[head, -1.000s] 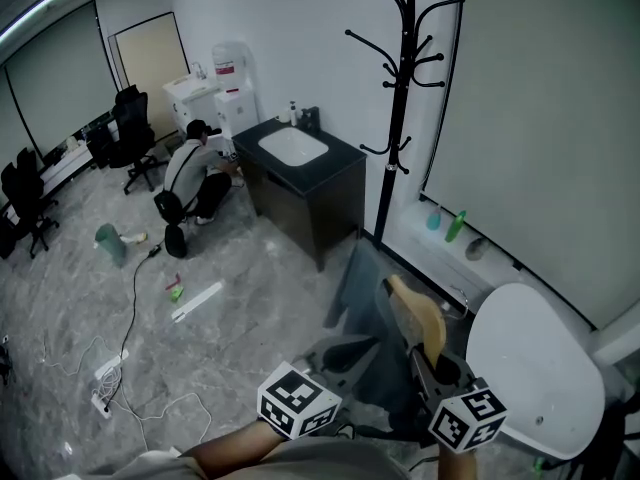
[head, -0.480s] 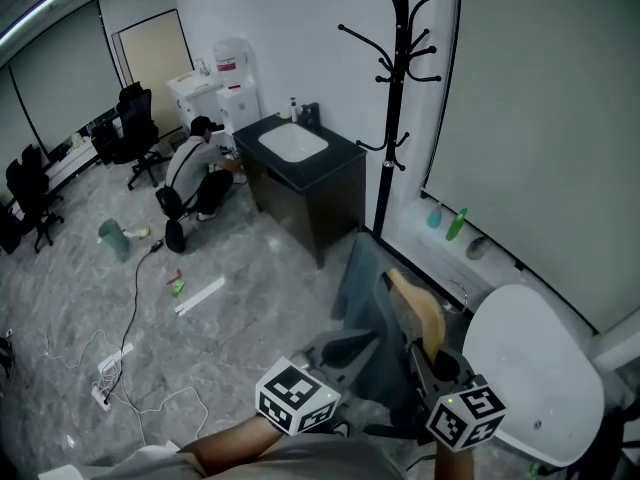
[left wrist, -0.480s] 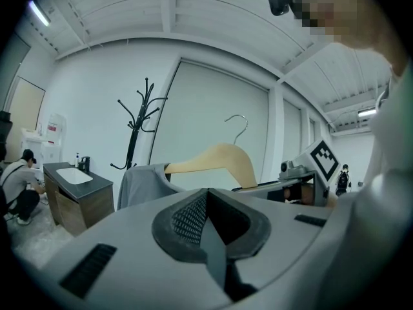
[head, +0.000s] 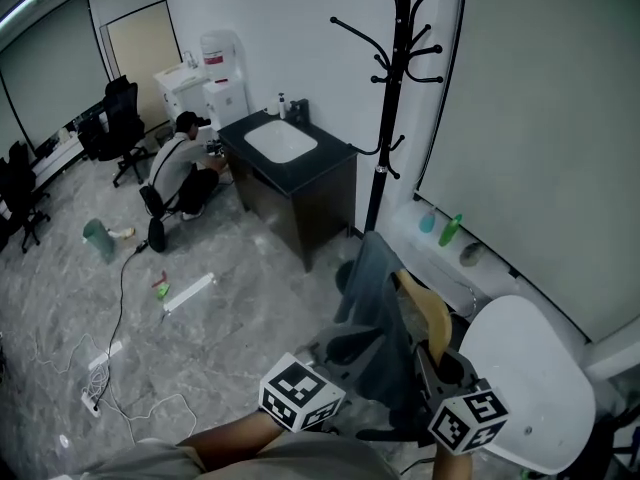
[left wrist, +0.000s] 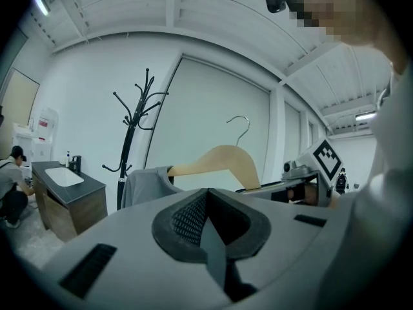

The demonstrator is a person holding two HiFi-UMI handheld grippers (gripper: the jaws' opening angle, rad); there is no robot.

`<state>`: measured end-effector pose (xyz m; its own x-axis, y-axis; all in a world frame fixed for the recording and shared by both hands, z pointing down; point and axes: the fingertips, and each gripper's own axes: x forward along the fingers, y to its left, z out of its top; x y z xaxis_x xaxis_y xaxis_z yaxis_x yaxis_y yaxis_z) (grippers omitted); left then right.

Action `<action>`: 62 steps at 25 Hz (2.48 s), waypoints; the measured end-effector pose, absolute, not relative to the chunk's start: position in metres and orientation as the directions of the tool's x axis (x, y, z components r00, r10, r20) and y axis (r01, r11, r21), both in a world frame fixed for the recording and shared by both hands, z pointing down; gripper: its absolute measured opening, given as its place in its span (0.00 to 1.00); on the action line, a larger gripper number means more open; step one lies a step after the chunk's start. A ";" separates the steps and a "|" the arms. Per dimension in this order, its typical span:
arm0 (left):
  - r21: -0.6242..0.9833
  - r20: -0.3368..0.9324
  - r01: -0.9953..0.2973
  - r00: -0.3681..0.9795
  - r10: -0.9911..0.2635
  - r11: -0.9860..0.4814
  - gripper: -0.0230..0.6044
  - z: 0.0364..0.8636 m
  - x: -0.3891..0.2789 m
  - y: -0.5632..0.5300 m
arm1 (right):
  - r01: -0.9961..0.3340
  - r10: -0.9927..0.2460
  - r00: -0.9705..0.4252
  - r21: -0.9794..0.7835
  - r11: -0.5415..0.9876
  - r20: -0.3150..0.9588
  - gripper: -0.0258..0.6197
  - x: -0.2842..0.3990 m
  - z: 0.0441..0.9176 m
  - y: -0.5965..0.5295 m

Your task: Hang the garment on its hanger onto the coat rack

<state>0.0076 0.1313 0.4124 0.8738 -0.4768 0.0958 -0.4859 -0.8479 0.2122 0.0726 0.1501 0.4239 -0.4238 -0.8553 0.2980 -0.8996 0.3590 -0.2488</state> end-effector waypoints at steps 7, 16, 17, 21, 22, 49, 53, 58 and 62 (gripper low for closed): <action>0.202 0.083 -0.433 0.901 -0.425 -0.878 0.05 0.409 0.023 0.036 | -0.926 -0.883 -0.354 -0.245 0.286 0.308 0.11 0.090 0.426 0.066; 0.192 0.072 -0.367 0.930 -0.360 -0.910 0.05 0.406 0.029 -0.052 | -0.964 -0.937 -0.223 -0.206 0.170 0.269 0.11 0.122 0.399 -0.005; 0.193 0.072 -0.365 0.931 -0.358 -0.911 0.05 0.406 0.030 -0.060 | -0.966 -0.940 -0.212 -0.201 0.161 0.266 0.11 0.127 0.396 -0.013; 0.195 0.079 -0.362 0.932 -0.353 -0.911 0.05 0.410 0.035 -0.091 | -0.973 -0.947 -0.187 -0.185 0.141 0.261 0.11 0.143 0.390 -0.051; 0.196 0.083 -0.362 0.932 -0.353 -0.911 0.05 0.411 0.037 -0.098 | -0.974 -0.948 -0.182 -0.183 0.137 0.260 0.11 0.147 0.390 -0.060; 0.159 0.112 -0.575 0.818 -0.564 -0.803 0.05 0.391 0.141 -0.326 | -0.965 -0.915 -0.263 -0.065 0.256 0.307 0.11 0.274 0.380 -0.374; 0.157 0.115 -0.595 0.804 -0.583 -0.788 0.05 0.391 0.140 -0.347 | -0.967 -0.916 -0.252 -0.047 0.250 0.312 0.11 0.273 0.382 -0.410; 0.165 0.112 -0.593 0.805 -0.582 -0.788 0.05 0.393 0.133 -0.366 | -0.973 -0.918 -0.228 -0.029 0.231 0.323 0.11 0.264 0.385 -0.443; 0.165 0.103 -0.581 0.814 -0.572 -0.797 0.05 0.391 0.126 -0.378 | -0.977 -0.920 -0.203 -0.009 0.212 0.337 0.11 0.255 0.388 -0.460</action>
